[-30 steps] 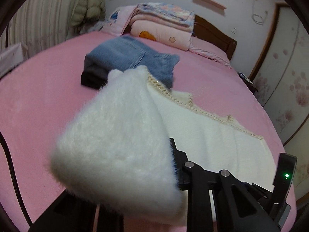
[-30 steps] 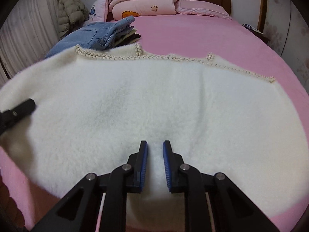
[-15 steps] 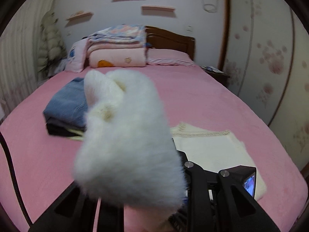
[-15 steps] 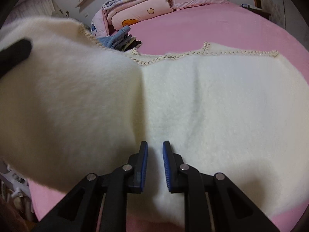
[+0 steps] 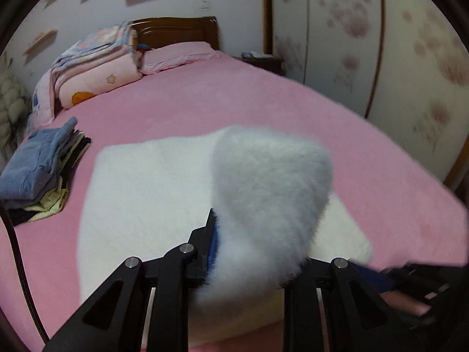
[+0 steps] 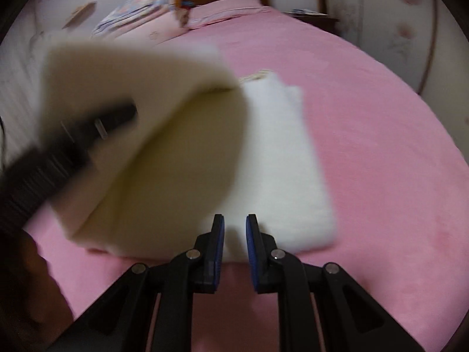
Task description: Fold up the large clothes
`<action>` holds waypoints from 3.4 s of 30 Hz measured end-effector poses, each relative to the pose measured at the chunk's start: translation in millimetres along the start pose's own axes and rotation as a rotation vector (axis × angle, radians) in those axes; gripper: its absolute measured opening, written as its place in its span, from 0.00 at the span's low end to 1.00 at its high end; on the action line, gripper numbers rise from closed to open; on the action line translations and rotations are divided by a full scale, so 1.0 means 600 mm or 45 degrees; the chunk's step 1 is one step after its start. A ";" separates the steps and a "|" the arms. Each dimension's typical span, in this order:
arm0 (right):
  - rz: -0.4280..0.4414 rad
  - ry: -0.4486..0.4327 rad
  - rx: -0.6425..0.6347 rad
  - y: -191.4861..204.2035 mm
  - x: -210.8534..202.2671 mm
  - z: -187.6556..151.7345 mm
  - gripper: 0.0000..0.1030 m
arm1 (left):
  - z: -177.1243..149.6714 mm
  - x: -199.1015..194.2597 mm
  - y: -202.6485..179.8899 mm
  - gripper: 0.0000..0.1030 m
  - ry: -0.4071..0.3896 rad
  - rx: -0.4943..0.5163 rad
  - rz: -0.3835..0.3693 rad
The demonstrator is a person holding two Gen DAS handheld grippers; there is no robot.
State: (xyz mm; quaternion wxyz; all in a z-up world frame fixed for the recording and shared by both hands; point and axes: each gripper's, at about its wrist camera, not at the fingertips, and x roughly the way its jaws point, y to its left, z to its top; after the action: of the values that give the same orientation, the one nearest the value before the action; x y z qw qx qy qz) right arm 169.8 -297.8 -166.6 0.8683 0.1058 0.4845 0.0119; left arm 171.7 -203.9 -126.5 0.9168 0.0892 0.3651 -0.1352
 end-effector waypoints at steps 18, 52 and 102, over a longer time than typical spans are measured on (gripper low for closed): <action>0.014 -0.092 0.199 -0.110 -0.043 -0.009 0.14 | 0.023 -0.006 -0.074 0.20 -0.016 -0.017 -0.065; 0.312 -0.029 0.175 -0.050 -0.066 0.104 0.66 | 0.022 -0.102 0.171 0.75 0.025 -0.230 -0.063; 0.034 -0.117 -0.163 0.070 0.041 0.264 0.39 | 0.131 0.110 0.199 0.75 0.226 -0.293 -0.087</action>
State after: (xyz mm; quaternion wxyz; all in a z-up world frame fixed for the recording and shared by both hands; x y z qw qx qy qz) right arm 320.0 -280.9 -98.4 0.8944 0.0572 0.4409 0.0495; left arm 305.5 -123.4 -108.0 0.8799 -0.0175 0.4606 -0.1153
